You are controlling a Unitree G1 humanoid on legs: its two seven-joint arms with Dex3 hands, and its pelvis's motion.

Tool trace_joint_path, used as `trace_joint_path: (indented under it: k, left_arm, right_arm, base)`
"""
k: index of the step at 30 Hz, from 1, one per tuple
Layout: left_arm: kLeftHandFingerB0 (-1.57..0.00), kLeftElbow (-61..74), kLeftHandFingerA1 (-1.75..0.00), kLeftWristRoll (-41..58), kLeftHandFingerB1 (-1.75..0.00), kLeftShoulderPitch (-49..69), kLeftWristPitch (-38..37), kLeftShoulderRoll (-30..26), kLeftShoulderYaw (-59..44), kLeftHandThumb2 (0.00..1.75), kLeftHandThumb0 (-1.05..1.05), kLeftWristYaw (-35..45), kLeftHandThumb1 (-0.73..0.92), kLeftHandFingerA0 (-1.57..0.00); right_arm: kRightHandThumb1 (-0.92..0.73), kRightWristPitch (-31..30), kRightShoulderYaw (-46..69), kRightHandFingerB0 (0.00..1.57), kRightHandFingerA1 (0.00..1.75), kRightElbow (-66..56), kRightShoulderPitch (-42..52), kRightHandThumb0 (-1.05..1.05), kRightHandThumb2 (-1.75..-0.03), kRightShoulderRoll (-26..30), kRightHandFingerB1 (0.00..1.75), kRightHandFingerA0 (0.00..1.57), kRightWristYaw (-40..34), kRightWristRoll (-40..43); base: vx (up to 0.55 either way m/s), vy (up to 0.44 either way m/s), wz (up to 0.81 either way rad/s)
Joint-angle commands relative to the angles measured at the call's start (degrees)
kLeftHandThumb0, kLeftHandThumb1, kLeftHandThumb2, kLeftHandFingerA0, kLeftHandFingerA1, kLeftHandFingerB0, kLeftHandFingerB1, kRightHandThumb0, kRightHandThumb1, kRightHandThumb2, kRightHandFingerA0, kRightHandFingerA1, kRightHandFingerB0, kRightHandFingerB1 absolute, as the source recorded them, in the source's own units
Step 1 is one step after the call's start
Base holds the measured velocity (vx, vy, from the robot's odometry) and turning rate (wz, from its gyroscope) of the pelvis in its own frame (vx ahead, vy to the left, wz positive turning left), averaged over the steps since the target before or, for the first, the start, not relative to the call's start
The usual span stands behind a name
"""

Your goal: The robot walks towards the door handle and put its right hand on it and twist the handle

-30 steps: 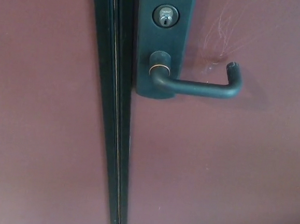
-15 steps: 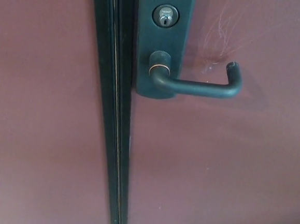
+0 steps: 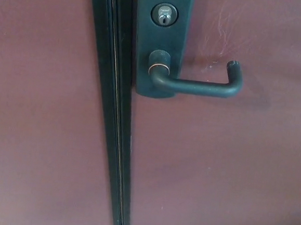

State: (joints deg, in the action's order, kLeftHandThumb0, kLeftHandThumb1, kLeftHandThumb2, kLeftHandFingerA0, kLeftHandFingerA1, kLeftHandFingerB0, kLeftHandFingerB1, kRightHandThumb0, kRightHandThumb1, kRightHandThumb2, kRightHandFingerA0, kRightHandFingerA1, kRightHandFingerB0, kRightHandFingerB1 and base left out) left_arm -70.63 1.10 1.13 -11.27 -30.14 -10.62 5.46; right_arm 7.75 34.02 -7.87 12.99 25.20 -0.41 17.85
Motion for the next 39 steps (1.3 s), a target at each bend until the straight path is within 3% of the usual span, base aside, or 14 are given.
trace_joint_path:
  k: [1,4,5,6,11,19,23,24,25,39]
  left_arm:
    - [-0.41,-1.05,-0.47,-0.21,-0.4,0.65,-0.47,-1.18,-0.22,0.6,-0.08,1.96,0.71,-0.53]
    - [-0.41,-0.89,-0.47,-0.33,-0.4,0.76,-0.65,-1.12,-0.08,0.6,-0.08,1.9,0.71,-0.53]
    - [-0.41,-0.44,-0.47,0.03,-0.4,0.88,-0.61,-1.28,-0.4,0.61,-0.08,2.0,0.71,-0.53]
    - [-0.41,-0.26,-0.47,0.07,-0.4,0.94,-0.58,-1.44,-0.43,0.6,-0.06,2.11,0.72,-0.54]
    - [-0.41,0.85,-0.47,0.18,-0.4,1.89,-0.66,-1.61,-0.39,0.6,-0.06,2.55,0.72,-0.54]
    - [-0.41,0.48,-0.48,0.03,-0.39,1.93,-0.56,-1.6,-0.35,0.6,-0.06,2.91,0.71,-0.54]
    - [-0.41,0.43,-0.48,-0.08,-0.39,1.89,-0.58,-1.62,-0.3,0.6,-0.06,3.01,0.71,-0.54]
    - [-0.4,0.45,-0.47,-0.01,-0.4,1.84,-0.6,-1.63,-0.41,0.6,-0.07,2.88,0.7,-0.52]
    - [-0.4,0.58,-0.46,-0.08,-0.4,1.94,-0.73,-1.67,-0.35,0.59,-0.07,2.86,0.69,-0.52]
    - [-0.41,0.61,-0.47,-0.66,-0.4,2.05,-1.34,-1.68,0.14,0.59,-0.06,3.04,0.69,-0.52]
  right_arm:
    - [-0.35,-22.68,-2.68,0.38,0.63,-24.45,-14.58,-0.62,-0.51,24.89,0.51,0.49,10.27,19.69]
    - [-0.36,-26.42,-4.87,0.37,0.6,-25.0,-19.1,-0.59,-0.52,27.67,0.48,0.48,9.08,21.37]
    - [-0.29,-27.25,-7.1,0.27,0.65,-24.82,-21.75,-0.48,-0.77,28.38,0.52,0.48,9.37,20.77]
    - [-0.43,-27.28,-8.55,0.35,0.5,-25.0,-22.53,-0.53,-0.53,28.71,0.39,0.45,10.09,19.9]
    - [-0.51,-26.29,-12.37,0.33,0.42,-24.6,-22.95,-0.49,-0.55,29.34,0.34,0.42,13.62,17.08]
    - [-0.55,-32.52,-28.9,0.32,0.4,-21.43,-37.57,-0.5,-0.57,31.27,0.32,0.41,18.81,11.69]
    - [-0.55,-33.91,-30.68,0.32,0.4,-20.76,-39.66,-0.5,-0.57,31.23,0.32,0.41,19.32,11.17]
    - [-0.46,-34.86,-35.21,0.29,0.48,-18.77,-43.15,-0.56,-0.73,31.2,0.42,0.37,21.33,8.07]
    - [-0.54,-35.73,-37.97,0.34,0.39,-17.68,-45.22,-0.51,-0.57,31.35,0.33,0.42,22.48,6.24]
    - [-0.53,-43.14,-49.38,0.35,0.39,-9.89,-56.0,-0.5,-0.56,28.47,0.33,0.43,26.49,-1.5]
  base:
    - [0.0,0.0,0.0]
    - [0.0,0.0,0.0]
    - [0.0,0.0,0.0]
    - [0.0,0.0,0.0]
    - [0.0,0.0,0.0]
    - [0.0,0.0,0.0]
    - [0.0,0.0,0.0]
    - [0.0,0.0,0.0]
    - [0.0,0.0,0.0]
    - [0.0,0.0,0.0]
